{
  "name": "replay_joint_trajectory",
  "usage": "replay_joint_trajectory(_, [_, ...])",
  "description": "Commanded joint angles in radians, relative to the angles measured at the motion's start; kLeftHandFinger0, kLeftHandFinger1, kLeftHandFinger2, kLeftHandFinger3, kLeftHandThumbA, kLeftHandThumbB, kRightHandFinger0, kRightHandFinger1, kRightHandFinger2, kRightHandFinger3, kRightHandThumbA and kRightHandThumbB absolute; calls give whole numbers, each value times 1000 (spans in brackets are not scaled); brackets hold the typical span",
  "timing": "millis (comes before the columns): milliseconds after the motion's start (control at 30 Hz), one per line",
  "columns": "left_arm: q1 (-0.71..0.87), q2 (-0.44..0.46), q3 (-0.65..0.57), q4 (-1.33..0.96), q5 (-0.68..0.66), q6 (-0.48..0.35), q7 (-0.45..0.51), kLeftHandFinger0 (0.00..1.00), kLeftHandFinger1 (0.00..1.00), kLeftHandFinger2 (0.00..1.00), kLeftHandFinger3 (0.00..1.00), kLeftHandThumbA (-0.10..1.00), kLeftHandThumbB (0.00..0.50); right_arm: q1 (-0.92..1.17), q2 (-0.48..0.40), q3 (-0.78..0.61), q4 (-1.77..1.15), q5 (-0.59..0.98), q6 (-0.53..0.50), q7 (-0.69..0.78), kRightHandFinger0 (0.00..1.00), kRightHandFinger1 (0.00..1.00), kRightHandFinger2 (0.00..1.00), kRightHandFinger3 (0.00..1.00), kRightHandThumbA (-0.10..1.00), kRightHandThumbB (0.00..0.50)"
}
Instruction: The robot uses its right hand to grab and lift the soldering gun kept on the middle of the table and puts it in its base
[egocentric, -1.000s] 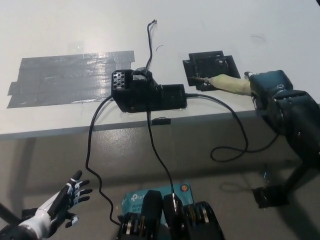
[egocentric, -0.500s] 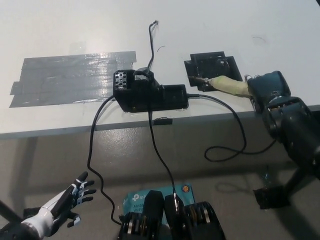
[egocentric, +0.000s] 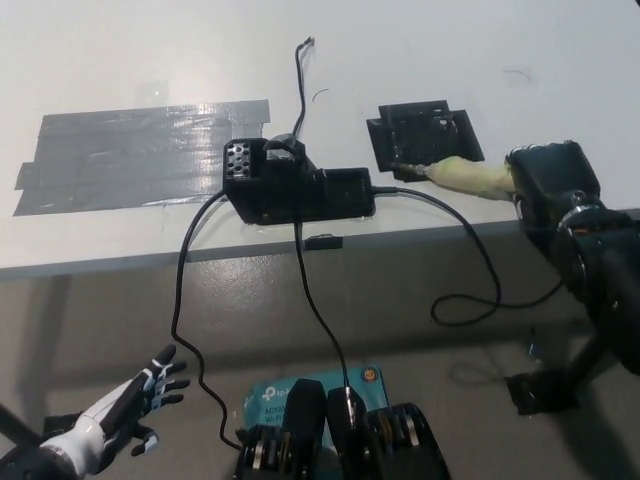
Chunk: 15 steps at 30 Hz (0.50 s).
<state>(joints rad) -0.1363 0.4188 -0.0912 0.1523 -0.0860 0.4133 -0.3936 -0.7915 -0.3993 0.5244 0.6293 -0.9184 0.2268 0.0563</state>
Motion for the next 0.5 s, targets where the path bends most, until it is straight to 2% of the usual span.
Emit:
replay_joint_trajectory(0, [9, 34, 15, -33, 3, -10, -10, 978, 1000, 1000, 1000, 1000, 267, -24, 5, -89, -67, 79, -67, -108, 0, 294, 624, 174, -100, 1])
replay_joint_trajectory(100, [4, 35, 15, -27, 0, -6, -14, 976, 1000, 1000, 1000, 1000, 245, -41, 4, -116, -101, 86, -75, -82, 0, 295, 634, 223, -100, 0])
replay_joint_trajectory(133, [2, 38, 12, -23, 6, -13, -13, 975, 1000, 1000, 1000, 1000, 247, -52, 2, -118, -118, 81, -71, -73, 0, 278, 628, 271, -100, 0])
replay_joint_trajectory(167, [0, 38, 12, -19, 8, -18, -13, 973, 1000, 1000, 1000, 1000, 241, -62, 0, -118, -137, 73, -58, -54, 0, 220, 582, 269, -100, 0])
replay_joint_trajectory(233, [1, 37, 12, -20, 8, -16, -12, 967, 1000, 1000, 1000, 1000, 256, -68, -2, -117, -144, 60, -56, -55, 0, 166, 539, 250, -100, 0])
replay_joint_trajectory(267, [3, 38, 9, -26, 12, -13, -10, 965, 1000, 1000, 1000, 1000, 262, -74, -1, -124, -161, 62, -75, -79, 0, 116, 496, 191, -100, 1])
replay_joint_trajectory(333, [3, 36, 12, -29, 10, -7, -8, 963, 1000, 1000, 1000, 1000, 251, -84, 0, -123, -155, 59, -80, -79, 0, 119, 523, 205, -100, 0])
replay_joint_trajectory(367, [2, 37, 10, -32, 12, -7, -8, 969, 1000, 1000, 1000, 1000, 248, -95, -1, -123, -161, 56, -76, -68, 0, 139, 563, 292, -100, 0])
replay_joint_trajectory(400, [2, 38, 8, -34, 14, -7, -8, 972, 1000, 1000, 1000, 1000, 248, -96, -2, -126, -182, 56, -69, -57, 0, 132, 554, 297, -100, 0])
replay_joint_trajectory(433, [-1, 38, 8, -28, 13, -12, -12, 979, 1000, 1000, 1000, 1000, 238, -109, 0, -125, -177, 49, -77, -76, 0, 129, 535, 303, -100, 30])
replay_joint_trajectory(467, [-4, 38, 7, -26, 13, -14, -14, 984, 1000, 1000, 1000, 1000, 240, -115, 0, -126, -176, 45, -81, -84, 0, 99, 483, 254, -100, 23])
